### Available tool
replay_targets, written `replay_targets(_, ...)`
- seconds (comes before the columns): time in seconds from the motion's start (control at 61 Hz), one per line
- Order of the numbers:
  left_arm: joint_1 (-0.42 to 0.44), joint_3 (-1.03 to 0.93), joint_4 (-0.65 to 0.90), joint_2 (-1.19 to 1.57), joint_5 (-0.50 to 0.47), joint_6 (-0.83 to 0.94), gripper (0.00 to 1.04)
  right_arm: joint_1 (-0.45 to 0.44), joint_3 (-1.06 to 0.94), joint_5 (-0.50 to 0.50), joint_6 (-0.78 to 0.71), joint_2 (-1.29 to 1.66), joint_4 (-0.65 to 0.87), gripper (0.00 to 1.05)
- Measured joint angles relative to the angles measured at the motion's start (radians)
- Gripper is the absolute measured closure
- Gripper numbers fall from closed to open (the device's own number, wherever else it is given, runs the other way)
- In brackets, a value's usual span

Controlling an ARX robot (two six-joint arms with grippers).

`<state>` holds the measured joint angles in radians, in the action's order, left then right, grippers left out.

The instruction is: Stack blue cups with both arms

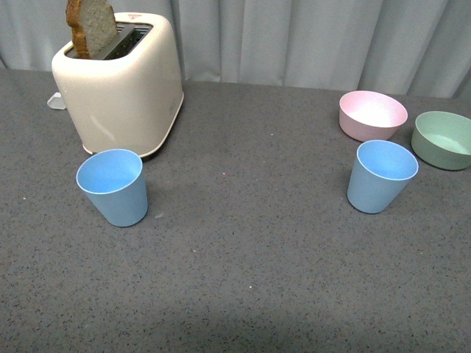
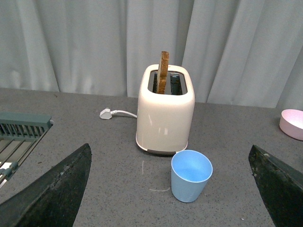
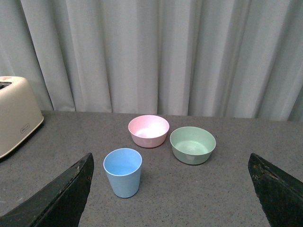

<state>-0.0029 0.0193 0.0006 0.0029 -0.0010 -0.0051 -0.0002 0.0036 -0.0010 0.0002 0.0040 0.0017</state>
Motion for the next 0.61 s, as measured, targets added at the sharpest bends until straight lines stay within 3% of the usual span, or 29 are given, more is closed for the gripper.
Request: replay_targets(0.607,0.0,0.0,0.0,0.0,0.0,0.0,0.07,0.0,0.0,0.0,0.0,0.0,0.0,0.1)
